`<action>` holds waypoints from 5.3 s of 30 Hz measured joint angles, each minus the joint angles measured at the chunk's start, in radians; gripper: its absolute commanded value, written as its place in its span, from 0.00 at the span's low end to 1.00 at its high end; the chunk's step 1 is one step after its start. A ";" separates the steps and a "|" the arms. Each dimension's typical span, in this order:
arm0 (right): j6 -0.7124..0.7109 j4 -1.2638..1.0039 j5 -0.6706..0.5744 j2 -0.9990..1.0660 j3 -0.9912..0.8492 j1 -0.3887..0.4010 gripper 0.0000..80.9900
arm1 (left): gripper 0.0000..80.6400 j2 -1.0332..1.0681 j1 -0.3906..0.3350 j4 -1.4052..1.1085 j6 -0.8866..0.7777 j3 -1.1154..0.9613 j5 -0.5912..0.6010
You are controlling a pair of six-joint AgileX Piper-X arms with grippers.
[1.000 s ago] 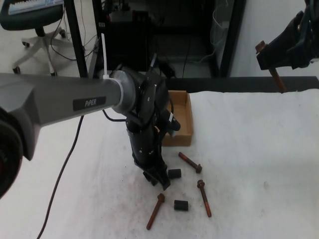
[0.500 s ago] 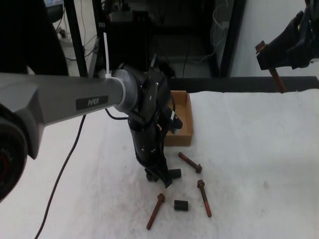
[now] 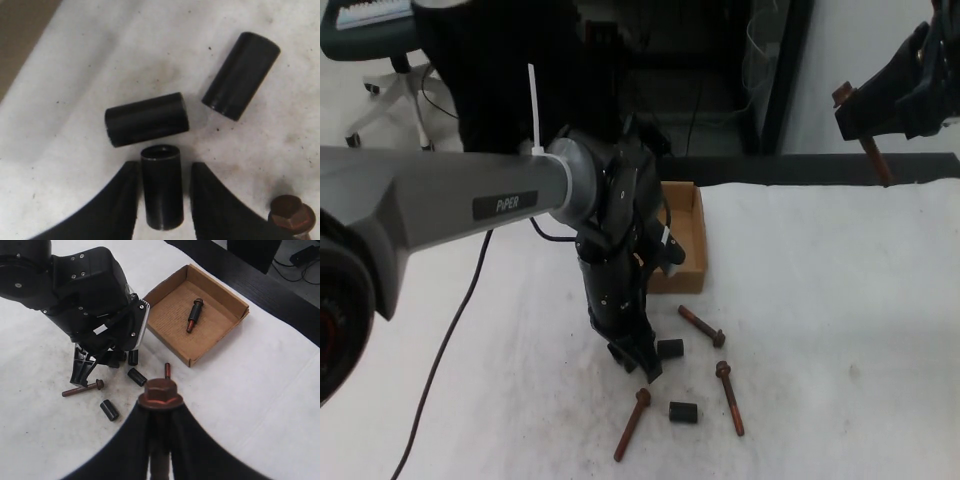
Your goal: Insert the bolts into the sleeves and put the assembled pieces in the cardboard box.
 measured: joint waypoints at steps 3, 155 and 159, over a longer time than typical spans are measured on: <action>0.000 0.000 0.000 0.000 0.000 0.000 0.01 | 0.34 0.000 0.000 -0.002 0.000 0.000 0.000; 0.845 -1.861 -0.480 0.051 0.664 0.507 0.01 | 0.00 -1.202 0.128 -1.595 -0.843 1.187 0.786; 0.842 -1.856 -0.486 0.051 0.665 0.507 0.01 | 0.00 -1.202 0.128 -1.598 -0.843 1.187 0.788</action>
